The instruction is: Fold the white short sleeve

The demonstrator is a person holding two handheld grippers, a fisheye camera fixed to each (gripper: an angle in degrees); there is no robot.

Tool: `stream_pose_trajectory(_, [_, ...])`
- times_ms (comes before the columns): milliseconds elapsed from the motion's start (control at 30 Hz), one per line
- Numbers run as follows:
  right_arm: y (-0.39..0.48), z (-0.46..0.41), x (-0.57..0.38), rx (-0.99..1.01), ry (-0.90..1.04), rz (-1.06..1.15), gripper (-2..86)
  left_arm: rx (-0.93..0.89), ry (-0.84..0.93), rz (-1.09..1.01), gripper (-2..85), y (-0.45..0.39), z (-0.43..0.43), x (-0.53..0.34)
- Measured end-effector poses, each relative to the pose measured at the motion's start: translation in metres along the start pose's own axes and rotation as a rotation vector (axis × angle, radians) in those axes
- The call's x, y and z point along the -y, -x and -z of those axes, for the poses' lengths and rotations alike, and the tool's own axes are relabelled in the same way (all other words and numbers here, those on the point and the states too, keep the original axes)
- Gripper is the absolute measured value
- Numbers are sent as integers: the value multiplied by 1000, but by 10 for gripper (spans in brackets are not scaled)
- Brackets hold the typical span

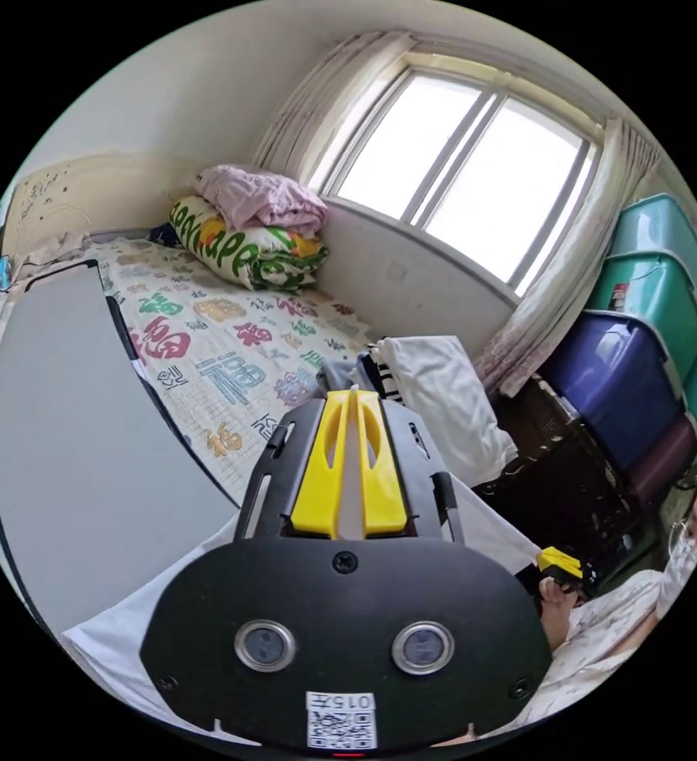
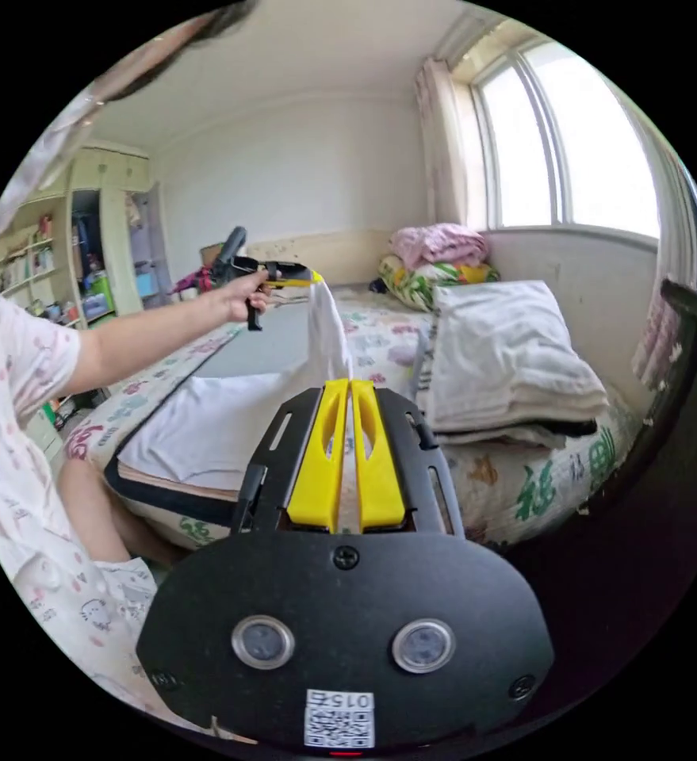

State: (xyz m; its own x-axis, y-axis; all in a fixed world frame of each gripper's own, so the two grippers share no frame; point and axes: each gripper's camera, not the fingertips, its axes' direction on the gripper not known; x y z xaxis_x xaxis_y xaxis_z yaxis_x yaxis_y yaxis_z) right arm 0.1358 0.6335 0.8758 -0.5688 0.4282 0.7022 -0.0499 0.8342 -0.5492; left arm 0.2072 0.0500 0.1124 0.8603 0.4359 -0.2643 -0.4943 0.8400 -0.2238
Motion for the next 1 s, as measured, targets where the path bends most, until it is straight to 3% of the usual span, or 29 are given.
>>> stream_pose_trajectory(167, [21, 77, -85, 330, -63, 223, -1, 82, -67, 41, 6, 44, 174, -42])
stream_pose_trajectory(367, [80, 15, -224, 701, 85, 346, -1, 279, -88, 213, 5, 125, 292, -134])
stream_pose_trajectory(533, [112, -59, -358, 725, 291, 460, -1, 352, -42, 377, 3, 183, 311, -186])
stream_pose_trajectory(733, [61, -91, -474, 745, 436, 534, -2, 420, -71, 420, 3, 185, 333, -201])
stream_pose_trajectory(900, [12, -113, -547, 717, 488, 592, -3, 304, -76, 454, 81, 162, 362, -217])
stream_pose_trajectory(1000, [-33, -127, -577, 712, 508, 591, -3, 283, 44, 378, 85, 136, 350, -220])
